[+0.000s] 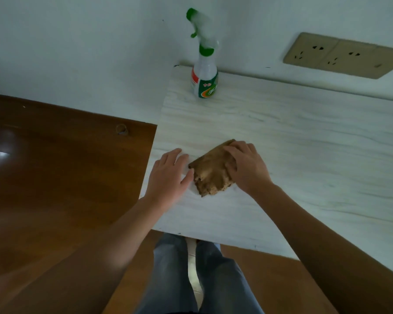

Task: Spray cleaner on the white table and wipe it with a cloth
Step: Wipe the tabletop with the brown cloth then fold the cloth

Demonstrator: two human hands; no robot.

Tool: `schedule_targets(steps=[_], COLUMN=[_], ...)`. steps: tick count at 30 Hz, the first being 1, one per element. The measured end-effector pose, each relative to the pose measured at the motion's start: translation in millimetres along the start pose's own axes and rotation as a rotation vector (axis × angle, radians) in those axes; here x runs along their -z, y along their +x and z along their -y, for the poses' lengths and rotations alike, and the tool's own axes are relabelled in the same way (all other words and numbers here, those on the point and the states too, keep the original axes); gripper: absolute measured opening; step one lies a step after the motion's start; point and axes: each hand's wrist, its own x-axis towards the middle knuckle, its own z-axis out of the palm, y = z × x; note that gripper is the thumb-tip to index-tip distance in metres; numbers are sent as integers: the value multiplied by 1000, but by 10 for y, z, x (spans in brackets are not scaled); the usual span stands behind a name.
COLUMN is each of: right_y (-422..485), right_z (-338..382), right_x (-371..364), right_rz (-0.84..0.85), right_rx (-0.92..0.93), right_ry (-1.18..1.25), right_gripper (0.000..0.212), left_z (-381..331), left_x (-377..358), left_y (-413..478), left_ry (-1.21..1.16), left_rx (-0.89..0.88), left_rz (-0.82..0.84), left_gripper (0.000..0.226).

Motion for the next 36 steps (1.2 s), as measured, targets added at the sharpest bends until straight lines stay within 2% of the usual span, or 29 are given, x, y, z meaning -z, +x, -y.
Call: schedule_targets(steps=[4, 8, 12, 15, 18, 20, 23, 25, 31, 36], right_y=[-69, -171, -100, 21, 177, 248, 248, 212, 353, 1001], right_z=[-38, -15, 15, -35, -124, -166, -233, -296, -538, -893], right_x=[-15, -36, 8, 67, 146, 193, 242, 278, 479, 842], right_rz=[-2, -41, -14, -1, 71, 105, 71, 43, -13, -237], right_rx=[-25, -103, -131, -101, -94, -84, -65, -75, -273, -377], right_ry=[-18, 17, 31, 55, 57, 56, 54, 66, 147, 176], right_gripper=[48, 47, 59, 61, 60, 50, 30, 23, 19, 16], left_z=[-144, -263, -353, -375, -412, -446, -474, -465, -574, -881], left_x=[-19, -58, -37, -3, -4, -20, -40, -17, 96, 227], left_y=[122, 144, 229, 283, 291, 303, 363, 446, 1078, 2104], left_ry=[23, 15, 40, -1, -26, -31, -65, -118, -167, -127], left_rx=[-48, -52, 18, 118, 104, 75, 46, 46, -107, -263], left_rz=[13, 29, 57, 68, 51, 29, -5, -24, -64, -133], left_gripper=[57, 50, 49, 39, 26, 17, 13, 11, 8, 10])
